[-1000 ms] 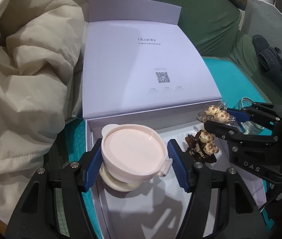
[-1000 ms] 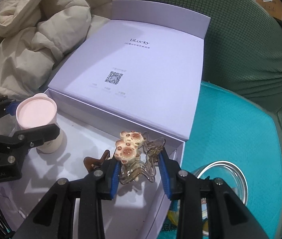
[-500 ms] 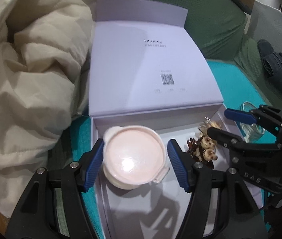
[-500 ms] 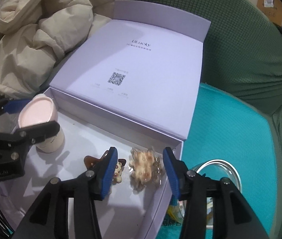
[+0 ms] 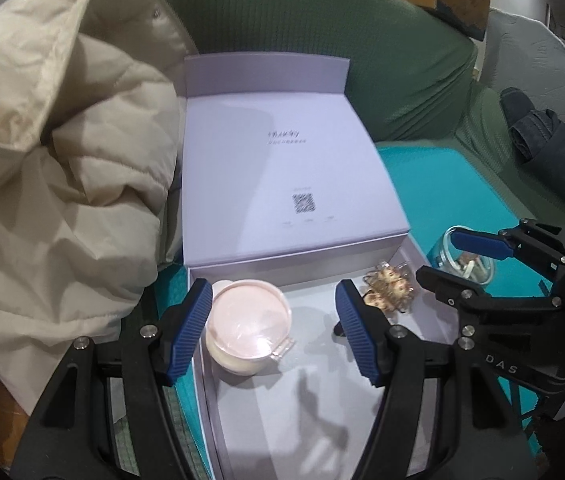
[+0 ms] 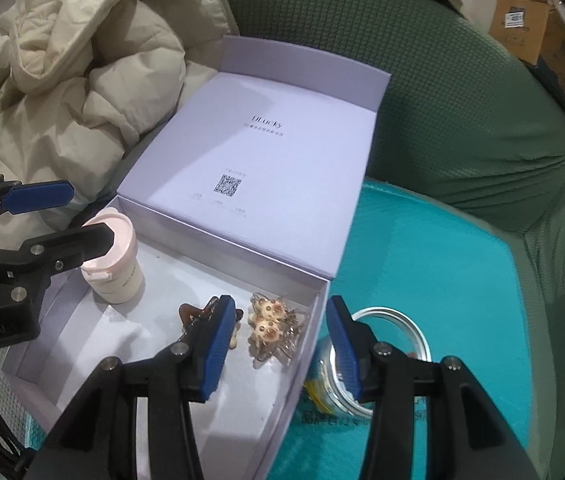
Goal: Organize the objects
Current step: 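Withdraw both tools from the lavender box back toward the remaining items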
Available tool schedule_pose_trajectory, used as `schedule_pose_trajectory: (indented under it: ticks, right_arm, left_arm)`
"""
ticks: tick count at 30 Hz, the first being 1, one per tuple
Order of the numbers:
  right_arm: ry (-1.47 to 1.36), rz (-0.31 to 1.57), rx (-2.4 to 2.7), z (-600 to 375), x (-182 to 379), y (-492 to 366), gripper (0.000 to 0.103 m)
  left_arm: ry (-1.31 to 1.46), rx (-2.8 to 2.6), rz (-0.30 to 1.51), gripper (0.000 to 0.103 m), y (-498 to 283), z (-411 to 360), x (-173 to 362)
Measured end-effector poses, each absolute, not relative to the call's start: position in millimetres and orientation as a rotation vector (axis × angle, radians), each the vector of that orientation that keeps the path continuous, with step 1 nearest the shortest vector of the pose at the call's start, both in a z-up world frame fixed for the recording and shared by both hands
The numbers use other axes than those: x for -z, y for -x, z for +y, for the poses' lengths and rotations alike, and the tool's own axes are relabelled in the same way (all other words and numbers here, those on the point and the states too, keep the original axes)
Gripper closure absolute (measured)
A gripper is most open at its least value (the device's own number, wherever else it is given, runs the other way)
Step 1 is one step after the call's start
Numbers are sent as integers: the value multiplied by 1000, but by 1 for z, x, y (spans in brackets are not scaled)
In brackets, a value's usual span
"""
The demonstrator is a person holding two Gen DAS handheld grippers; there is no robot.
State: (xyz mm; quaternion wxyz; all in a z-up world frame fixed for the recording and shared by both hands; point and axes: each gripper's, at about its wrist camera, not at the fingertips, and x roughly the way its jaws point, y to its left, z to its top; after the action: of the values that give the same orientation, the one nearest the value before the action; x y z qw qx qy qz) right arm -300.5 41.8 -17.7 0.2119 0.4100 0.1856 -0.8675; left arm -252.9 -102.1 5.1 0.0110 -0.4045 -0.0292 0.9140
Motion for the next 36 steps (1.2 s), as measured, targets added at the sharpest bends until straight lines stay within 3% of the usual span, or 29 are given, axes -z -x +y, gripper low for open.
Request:
schedule_pose_trajectory:
  ticks: [12,16,23,36]
  right_arm:
    - [-1083,497,2456,64,-15,274,55]
    - [-1056,496,2466,71,-25,261,47]
    - [-1031,494,2479,83,-39,241,43]
    - [-996,484,2488,105,-54,205,39]
  left_arm:
    - [1177,-2897,-19,34,227,-80,-45]
    - [1153,-2914,-1,29,216,-74,-57]
    - [1145,-2961,59,21,197,-63,-73]
    - [1136,-3000,78,10,163,-41,-90]
